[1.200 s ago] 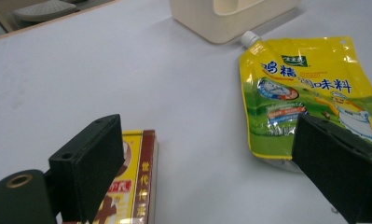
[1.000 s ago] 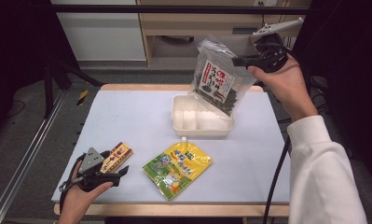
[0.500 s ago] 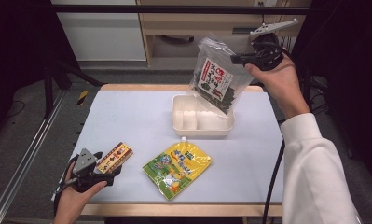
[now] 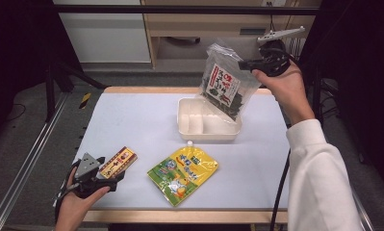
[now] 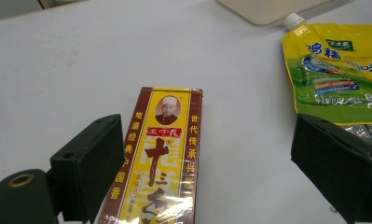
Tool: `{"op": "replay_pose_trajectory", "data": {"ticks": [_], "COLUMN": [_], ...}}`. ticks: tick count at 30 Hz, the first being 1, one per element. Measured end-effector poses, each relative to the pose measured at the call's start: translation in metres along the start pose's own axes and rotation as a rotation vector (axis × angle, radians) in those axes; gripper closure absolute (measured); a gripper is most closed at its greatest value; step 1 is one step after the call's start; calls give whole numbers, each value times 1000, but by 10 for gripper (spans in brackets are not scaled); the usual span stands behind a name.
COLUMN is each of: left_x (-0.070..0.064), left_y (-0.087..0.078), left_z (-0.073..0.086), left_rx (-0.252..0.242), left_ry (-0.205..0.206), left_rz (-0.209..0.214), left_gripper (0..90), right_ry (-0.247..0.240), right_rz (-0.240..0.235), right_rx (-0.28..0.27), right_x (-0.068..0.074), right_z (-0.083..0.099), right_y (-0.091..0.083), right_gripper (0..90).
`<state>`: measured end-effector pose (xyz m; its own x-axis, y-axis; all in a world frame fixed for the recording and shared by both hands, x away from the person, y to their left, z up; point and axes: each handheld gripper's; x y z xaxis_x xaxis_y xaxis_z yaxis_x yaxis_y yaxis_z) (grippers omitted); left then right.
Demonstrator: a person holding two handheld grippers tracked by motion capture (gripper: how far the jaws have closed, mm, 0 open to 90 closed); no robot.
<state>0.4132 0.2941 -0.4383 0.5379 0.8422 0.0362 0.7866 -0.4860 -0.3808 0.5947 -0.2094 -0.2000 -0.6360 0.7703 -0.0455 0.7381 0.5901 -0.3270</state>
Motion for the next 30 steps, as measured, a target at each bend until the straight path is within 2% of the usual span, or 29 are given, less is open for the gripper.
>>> {"op": "replay_pose_trajectory", "data": {"ticks": [9,12,19,30], "left_x": [0,0,0,-1], "left_y": [0,0,0,1], "left_z": [0,0,0,0], "left_rx": [3,3,4,6], "left_ry": [9,8,9,6], "left_rz": [5,5,5,10], "left_gripper": [95,96,96,96], "right_ry": [16,18,27,45], "right_rz": [17,43,48,62], "right_rx": [15,21,33,21], "right_x": [-4,-6,-7,-13], "right_z": [10,13,19,27], "right_y": [6,7,10,9], "right_gripper": [891,890,890,890]}}
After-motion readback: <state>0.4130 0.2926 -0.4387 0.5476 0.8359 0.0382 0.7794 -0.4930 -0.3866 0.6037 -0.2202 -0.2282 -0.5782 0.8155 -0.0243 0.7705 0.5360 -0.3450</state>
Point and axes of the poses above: each handheld gripper's, and its own axes: y roughly forward along the jaws, z roughly out of its underside, x roughly to its left, and after that the axes turned 10 degrees about -x, right-handed
